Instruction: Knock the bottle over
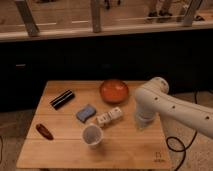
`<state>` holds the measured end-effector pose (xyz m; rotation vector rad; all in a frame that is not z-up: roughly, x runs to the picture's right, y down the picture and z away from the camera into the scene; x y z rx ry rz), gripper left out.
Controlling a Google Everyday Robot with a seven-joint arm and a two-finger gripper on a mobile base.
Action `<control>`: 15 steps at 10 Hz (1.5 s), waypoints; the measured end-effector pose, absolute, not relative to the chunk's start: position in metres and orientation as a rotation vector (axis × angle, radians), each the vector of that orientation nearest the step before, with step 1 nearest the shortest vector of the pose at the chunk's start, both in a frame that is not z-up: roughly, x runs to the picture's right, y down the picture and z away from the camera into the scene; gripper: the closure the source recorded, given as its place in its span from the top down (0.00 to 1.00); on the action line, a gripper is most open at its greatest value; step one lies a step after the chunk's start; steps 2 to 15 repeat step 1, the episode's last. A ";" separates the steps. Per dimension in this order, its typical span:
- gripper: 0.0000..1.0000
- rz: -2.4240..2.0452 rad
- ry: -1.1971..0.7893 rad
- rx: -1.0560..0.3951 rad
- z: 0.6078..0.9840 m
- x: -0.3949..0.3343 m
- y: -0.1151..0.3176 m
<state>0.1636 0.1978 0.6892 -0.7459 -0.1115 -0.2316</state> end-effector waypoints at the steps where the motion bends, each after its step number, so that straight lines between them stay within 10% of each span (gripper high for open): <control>1: 0.03 -0.246 -0.126 -0.738 0.692 0.161 0.194; 15: 0.03 -0.246 -0.126 -0.738 0.692 0.161 0.194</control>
